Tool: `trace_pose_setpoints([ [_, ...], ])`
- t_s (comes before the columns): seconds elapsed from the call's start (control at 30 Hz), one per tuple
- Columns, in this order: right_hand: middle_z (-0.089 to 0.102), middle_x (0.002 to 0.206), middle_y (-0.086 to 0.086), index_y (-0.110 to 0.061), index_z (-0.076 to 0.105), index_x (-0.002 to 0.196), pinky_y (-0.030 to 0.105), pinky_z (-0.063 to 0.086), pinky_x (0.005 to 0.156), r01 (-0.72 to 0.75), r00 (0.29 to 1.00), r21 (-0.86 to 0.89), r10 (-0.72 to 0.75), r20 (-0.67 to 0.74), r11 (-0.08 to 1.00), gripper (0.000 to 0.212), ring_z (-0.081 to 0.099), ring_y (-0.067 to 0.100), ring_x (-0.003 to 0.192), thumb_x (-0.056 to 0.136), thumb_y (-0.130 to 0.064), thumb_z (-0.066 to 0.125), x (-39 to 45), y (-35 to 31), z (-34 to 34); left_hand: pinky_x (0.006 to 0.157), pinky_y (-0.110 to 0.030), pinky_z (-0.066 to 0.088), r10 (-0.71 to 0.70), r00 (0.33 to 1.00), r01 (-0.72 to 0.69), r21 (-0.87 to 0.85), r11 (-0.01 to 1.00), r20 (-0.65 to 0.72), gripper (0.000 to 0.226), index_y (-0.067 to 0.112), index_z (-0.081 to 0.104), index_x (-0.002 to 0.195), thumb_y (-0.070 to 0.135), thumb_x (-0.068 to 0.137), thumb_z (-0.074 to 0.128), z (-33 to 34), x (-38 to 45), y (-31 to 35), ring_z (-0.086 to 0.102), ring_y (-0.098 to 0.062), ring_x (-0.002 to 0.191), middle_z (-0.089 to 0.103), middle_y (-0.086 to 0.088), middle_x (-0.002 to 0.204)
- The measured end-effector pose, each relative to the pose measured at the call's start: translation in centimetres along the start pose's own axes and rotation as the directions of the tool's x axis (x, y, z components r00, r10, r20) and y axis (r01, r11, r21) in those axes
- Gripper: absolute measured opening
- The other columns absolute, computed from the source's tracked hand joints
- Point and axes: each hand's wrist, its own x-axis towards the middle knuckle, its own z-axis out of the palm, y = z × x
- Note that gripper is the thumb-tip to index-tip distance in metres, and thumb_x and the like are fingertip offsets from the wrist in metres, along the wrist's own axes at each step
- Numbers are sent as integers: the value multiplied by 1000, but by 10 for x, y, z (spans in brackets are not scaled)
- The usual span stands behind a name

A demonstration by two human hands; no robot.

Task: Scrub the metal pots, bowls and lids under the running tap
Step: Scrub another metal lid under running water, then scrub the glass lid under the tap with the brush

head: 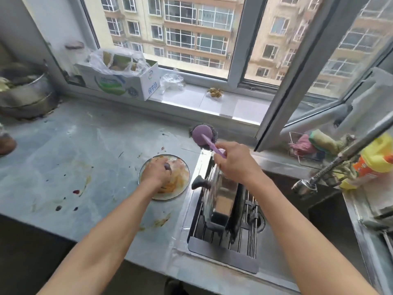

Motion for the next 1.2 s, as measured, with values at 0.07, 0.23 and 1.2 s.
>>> trace_pose_setpoints([
  [0.07, 67, 89, 5, -20, 67, 119, 40, 55, 61, -29, 1000, -22, 29, -12, 999, 27, 59, 19, 64, 94, -22, 56, 5, -6, 7, 87, -39, 47, 31, 998, -36, 99, 994, 50, 15, 17, 66, 99, 21, 88, 58, 5, 14, -10, 59, -37, 112, 69, -15, 112],
  [0.23, 66, 77, 3, -20, 68, 119, 33, 46, 51, -69, 996, 20, 70, -46, 997, 27, 54, 16, 53, 95, -20, 55, 11, -16, 13, 83, -38, 45, 76, 997, -75, -41, 996, 30, 17, 11, 69, 102, 23, 90, 67, 0, 15, -21, 60, -36, 107, 66, -18, 107],
  [1.2, 53, 53, -2, -22, 67, 89, 30, 38, 52, -349, 866, 553, 486, -119, 757, 8, 43, 12, 47, 92, -29, 66, -258, 224, -73, 93, -15, 35, 639, 746, -646, -28, 763, 188, 47, 28, 62, 140, 28, 94, 70, 49, -223, 241, 54, -16, 115, 57, 2, 124],
])
